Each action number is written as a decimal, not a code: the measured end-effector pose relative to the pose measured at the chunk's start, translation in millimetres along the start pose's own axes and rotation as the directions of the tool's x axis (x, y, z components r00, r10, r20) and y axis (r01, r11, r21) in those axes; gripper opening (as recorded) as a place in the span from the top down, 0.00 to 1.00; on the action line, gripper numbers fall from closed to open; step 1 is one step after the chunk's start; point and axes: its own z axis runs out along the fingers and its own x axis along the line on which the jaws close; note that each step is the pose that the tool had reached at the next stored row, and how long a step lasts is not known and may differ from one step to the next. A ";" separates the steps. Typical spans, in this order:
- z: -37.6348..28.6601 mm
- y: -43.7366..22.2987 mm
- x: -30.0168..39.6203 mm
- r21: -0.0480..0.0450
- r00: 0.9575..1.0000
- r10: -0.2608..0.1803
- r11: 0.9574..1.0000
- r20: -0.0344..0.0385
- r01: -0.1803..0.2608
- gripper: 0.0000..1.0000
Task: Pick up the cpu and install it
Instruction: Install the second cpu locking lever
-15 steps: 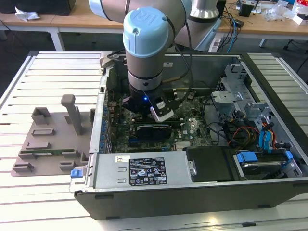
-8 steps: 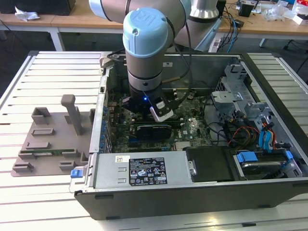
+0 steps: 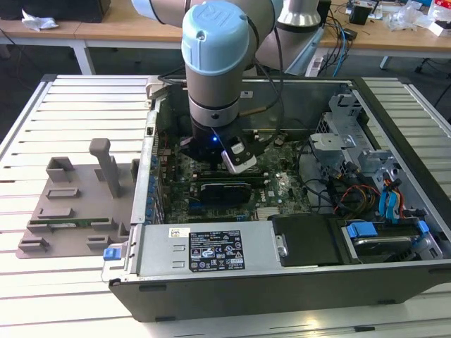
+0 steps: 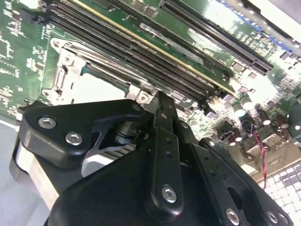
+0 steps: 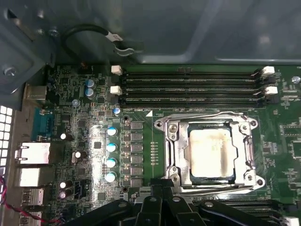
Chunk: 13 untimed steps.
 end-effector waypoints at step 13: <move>7.0 29.3 -45.6 0.060 1.000 0.000 0.998 -0.008 0.000 0.89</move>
